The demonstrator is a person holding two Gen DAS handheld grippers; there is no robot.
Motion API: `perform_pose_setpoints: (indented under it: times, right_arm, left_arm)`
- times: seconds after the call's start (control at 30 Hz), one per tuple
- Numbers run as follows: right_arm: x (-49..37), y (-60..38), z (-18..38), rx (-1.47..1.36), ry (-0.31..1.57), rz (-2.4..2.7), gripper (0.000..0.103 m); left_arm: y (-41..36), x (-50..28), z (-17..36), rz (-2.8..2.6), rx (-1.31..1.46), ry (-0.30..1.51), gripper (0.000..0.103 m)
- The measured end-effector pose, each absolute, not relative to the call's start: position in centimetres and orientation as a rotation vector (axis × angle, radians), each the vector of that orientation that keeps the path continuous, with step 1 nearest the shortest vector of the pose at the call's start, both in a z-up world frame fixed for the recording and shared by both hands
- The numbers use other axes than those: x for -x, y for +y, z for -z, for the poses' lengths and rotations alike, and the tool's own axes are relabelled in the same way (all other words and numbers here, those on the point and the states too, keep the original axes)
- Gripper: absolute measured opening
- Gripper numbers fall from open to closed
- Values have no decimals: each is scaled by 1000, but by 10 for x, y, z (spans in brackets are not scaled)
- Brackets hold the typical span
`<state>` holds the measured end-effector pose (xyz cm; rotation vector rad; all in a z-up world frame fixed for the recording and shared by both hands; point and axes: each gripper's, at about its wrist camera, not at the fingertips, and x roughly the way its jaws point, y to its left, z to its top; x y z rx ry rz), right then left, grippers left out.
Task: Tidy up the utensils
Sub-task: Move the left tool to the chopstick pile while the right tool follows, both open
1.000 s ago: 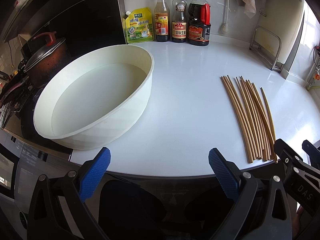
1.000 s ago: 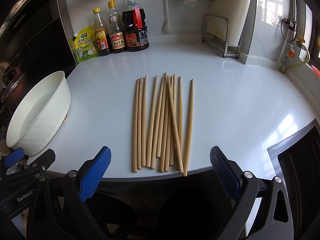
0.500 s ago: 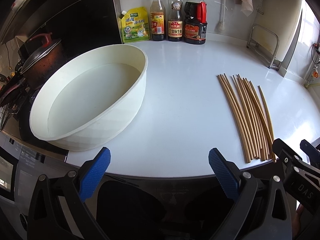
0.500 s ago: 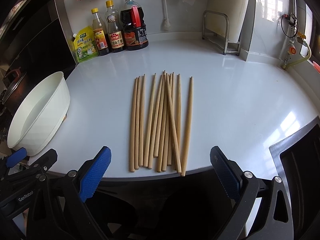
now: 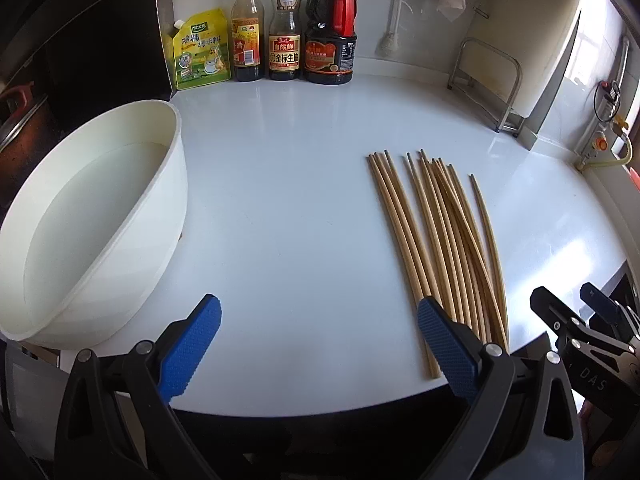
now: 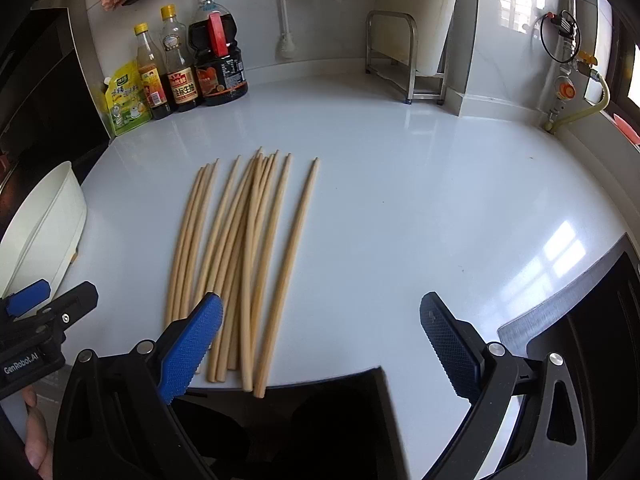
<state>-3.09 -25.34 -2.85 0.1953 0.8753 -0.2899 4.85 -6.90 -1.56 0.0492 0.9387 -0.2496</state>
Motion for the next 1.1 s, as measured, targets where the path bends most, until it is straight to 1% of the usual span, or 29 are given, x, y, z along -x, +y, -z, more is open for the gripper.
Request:
perform_pose_setpoints:
  times: [0.43, 0.67, 1.1]
  right_arm:
    - [-25, -271, 56, -121, 948, 339, 94]
    - [-30, -272, 66, -97, 984, 333, 94]
    - [-23, -288, 71, -122, 974, 336, 94]
  left_arm:
    - [-91, -90, 38, 214, -34, 992, 97]
    - [-104, -96, 48, 217, -72, 1020, 97]
    - [-112, -101, 58, 206, -72, 1053, 97]
